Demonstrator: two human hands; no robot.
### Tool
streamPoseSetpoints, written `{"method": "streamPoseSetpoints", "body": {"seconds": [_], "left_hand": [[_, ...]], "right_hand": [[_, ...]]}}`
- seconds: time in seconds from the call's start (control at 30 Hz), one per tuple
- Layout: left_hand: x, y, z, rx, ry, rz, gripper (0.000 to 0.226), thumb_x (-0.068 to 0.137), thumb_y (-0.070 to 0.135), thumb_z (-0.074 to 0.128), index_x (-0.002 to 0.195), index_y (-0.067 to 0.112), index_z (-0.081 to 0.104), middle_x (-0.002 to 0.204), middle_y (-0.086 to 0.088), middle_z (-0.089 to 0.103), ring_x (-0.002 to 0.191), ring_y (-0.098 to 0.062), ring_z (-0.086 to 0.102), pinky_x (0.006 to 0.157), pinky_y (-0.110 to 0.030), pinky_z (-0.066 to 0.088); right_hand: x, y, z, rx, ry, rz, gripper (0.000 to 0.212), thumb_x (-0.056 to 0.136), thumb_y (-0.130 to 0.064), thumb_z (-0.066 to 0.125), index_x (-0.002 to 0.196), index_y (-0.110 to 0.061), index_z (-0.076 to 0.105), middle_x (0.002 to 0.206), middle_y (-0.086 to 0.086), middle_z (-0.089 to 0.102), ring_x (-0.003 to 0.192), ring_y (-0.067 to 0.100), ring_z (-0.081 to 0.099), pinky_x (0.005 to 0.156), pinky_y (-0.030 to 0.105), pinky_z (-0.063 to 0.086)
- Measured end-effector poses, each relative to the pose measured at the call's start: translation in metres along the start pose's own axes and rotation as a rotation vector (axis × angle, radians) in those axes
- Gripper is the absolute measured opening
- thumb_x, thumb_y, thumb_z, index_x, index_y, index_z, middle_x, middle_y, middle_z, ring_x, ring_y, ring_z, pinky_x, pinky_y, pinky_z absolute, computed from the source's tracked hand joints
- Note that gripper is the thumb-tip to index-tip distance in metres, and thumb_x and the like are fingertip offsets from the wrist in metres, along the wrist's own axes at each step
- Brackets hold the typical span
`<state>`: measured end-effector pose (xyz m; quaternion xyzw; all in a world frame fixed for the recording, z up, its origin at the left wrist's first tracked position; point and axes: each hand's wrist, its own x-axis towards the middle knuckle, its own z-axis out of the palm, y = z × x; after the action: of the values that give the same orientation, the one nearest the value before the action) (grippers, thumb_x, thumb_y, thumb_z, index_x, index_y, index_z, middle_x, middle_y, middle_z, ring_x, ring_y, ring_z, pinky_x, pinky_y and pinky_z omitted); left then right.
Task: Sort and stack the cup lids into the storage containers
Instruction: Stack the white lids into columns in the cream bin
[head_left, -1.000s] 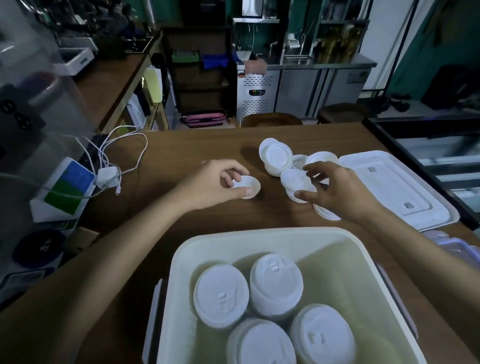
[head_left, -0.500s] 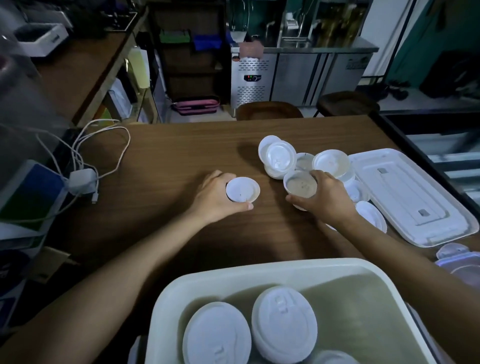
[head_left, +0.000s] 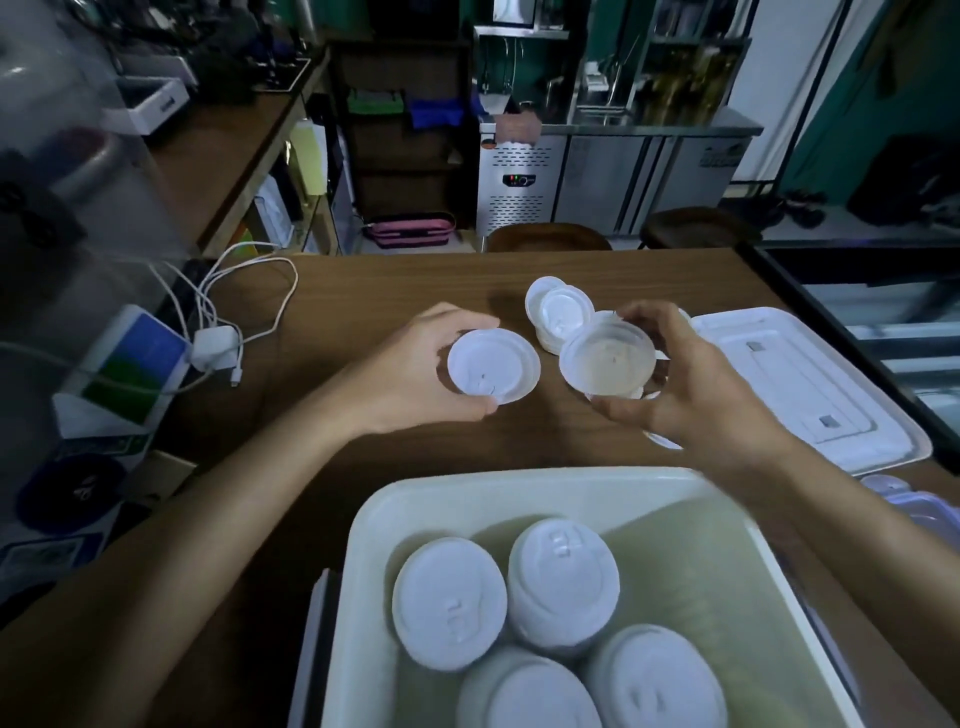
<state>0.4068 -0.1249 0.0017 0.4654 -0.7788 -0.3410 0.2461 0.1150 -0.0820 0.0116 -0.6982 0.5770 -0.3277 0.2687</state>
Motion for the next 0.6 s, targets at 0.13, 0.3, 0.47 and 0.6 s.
{"method": "streamPoseSetpoints", "body": {"seconds": [0.13,0.3,0.47,0.6], "left_hand": [[-0.042,0.036,-0.013,0.032,-0.04,0.068,0.093,0.072,0.026,0.095,0.151,0.04,0.046,0.141,0.023,0.054,0.137,-0.002,0.049,0.116,-0.041,0.04],[-0.09,0.065,-0.019,0.081,-0.043,0.144,0.096,0.072,0.019,0.093,0.15,0.045,0.044,0.134,0.028,0.058,0.133,0.004,0.051,0.11,-0.018,0.04],[-0.123,0.079,-0.014,0.172,-0.063,0.175,0.098,0.071,0.022,0.092,0.152,0.044,0.042,0.134,0.027,0.057,0.131,0.003,0.054,0.103,-0.009,0.043],[-0.136,0.085,-0.009,0.216,-0.052,0.2,0.094,0.069,0.023,0.092,0.148,0.044,0.044,0.129,0.027,0.061,0.126,0.0,0.057,0.099,-0.012,0.044]], "right_hand": [[-0.044,-0.033,-0.01,0.036,-0.115,-0.095,0.071,0.075,-0.01,0.091,0.129,-0.028,0.049,0.126,-0.013,0.063,0.113,0.008,0.063,0.088,0.015,0.052],[-0.087,-0.053,-0.019,0.011,-0.187,-0.213,0.07,0.073,-0.024,0.094,0.13,-0.029,0.053,0.133,-0.014,0.062,0.128,0.011,0.059,0.106,0.036,0.049],[-0.116,-0.055,-0.015,-0.098,-0.249,-0.284,0.078,0.074,-0.03,0.092,0.141,-0.039,0.051,0.139,-0.013,0.052,0.12,0.016,0.062,0.104,0.043,0.052],[-0.125,-0.057,-0.014,-0.25,-0.279,-0.274,0.086,0.076,-0.036,0.089,0.147,-0.047,0.041,0.136,-0.019,0.045,0.121,0.006,0.055,0.099,0.026,0.05]]}}
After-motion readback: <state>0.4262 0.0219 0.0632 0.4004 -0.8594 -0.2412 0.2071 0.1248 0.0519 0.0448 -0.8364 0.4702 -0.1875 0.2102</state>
